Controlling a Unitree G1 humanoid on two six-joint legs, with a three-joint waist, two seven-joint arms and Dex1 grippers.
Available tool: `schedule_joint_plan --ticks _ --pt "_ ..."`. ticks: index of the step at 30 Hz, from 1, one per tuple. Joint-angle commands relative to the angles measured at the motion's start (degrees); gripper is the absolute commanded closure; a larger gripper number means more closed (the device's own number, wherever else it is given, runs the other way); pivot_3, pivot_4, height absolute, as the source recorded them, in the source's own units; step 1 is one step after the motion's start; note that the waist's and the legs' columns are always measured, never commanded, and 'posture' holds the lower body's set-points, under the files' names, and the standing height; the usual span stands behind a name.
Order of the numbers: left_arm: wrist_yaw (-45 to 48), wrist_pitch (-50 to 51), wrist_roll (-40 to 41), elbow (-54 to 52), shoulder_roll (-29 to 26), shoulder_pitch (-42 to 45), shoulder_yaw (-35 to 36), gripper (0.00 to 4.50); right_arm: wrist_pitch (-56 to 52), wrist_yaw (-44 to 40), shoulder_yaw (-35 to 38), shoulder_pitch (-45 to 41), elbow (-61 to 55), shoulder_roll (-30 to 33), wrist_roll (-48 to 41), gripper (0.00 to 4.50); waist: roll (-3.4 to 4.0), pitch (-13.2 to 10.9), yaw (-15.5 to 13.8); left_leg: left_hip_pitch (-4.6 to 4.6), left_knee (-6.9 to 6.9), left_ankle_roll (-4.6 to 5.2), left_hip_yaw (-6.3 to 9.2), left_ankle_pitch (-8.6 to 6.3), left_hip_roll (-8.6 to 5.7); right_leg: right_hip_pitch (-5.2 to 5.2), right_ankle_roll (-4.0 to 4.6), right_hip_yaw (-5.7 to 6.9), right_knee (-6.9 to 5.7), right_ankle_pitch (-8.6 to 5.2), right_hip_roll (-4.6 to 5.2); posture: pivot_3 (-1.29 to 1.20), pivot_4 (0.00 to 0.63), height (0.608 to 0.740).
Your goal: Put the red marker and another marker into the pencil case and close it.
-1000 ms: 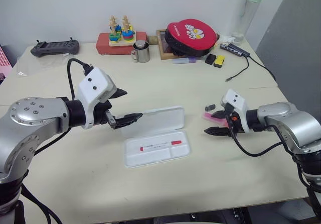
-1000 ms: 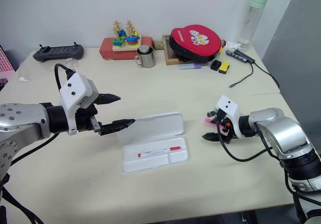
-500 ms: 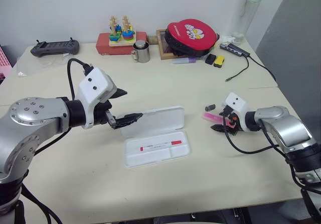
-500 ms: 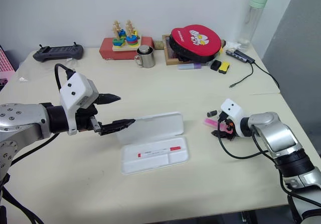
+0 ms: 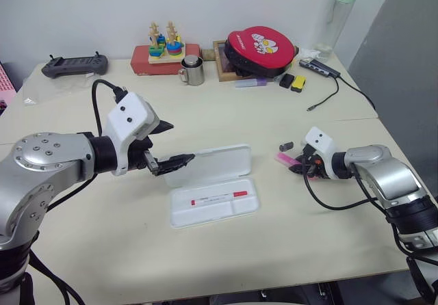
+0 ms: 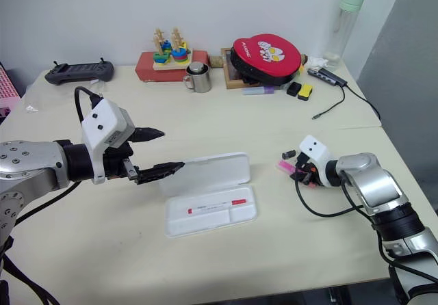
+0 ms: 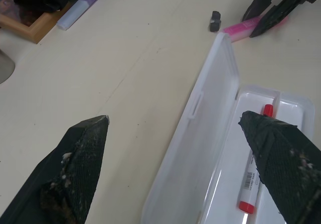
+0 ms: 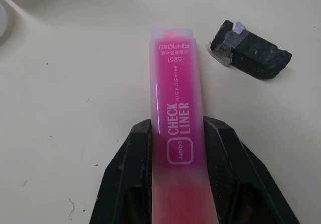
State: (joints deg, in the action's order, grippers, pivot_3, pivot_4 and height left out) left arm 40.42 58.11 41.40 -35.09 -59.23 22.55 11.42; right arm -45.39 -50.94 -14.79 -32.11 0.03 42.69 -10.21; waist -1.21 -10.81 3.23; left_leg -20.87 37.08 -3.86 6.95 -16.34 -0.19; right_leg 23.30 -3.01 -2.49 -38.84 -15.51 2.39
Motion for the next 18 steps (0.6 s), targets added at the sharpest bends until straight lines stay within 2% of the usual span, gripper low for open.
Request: schedule_joint_plan --ticks 1,6,10,15,18 --pt "-0.33 -0.71 -0.25 -0.66 -0.19 0.21 1.08 0.0 0.18 -0.42 0.9 -0.07 -1.75 0.61 0.33 3.43 0.0 0.0 0.0 0.0 0.0 0.0 0.0 0.0 0.0 0.0 0.0 0.0 0.0 0.0 0.0 0.0 0.15 0.74" --pt "0.84 0.34 1.31 -1.78 -0.79 -2.47 3.43 0.0 -1.29 -3.32 0.99 -0.99 -5.87 2.33 -1.28 3.43 0.01 0.0 0.06 0.0 0.0 0.0 0.0 0.0 0.0 0.0 0.0 0.0 0.0 0.0 0.0 0.0 0.15 0.74" --pt "5.0 1.21 3.52 -5.52 -3.41 -11.05 9.95 0.0 -1.72 -8.26 1.4 -1.51 -11.64 5.36 -3.63 3.43 0.01 -0.01 0.19 0.0 -0.05 0.01 -0.03 -0.01 0.04 0.05 0.0 -0.01 0.02 -0.01 -0.01 0.0 0.15 0.74" --pt "14.34 1.74 6.49 -10.0 -5.87 -23.34 22.09 0.0 -1.47 -15.62 1.7 -1.37 -20.04 9.48 -8.85 3.43 0.05 -0.04 0.03 -0.03 -0.09 0.01 -0.01 -0.01 0.06 0.06 0.02 0.04 0.09 -0.05 0.0 0.0 0.15 0.74" --pt "17.34 -0.54 1.58 -9.65 -7.51 -30.26 25.58 0.0 -1.44 -16.56 0.5 -2.72 -23.46 8.73 -10.25 3.43 0.04 -0.04 -0.02 0.0 -0.07 0.01 -0.02 -0.02 0.07 -0.01 0.05 0.06 0.13 -0.07 -0.01 0.0 0.15 0.74"
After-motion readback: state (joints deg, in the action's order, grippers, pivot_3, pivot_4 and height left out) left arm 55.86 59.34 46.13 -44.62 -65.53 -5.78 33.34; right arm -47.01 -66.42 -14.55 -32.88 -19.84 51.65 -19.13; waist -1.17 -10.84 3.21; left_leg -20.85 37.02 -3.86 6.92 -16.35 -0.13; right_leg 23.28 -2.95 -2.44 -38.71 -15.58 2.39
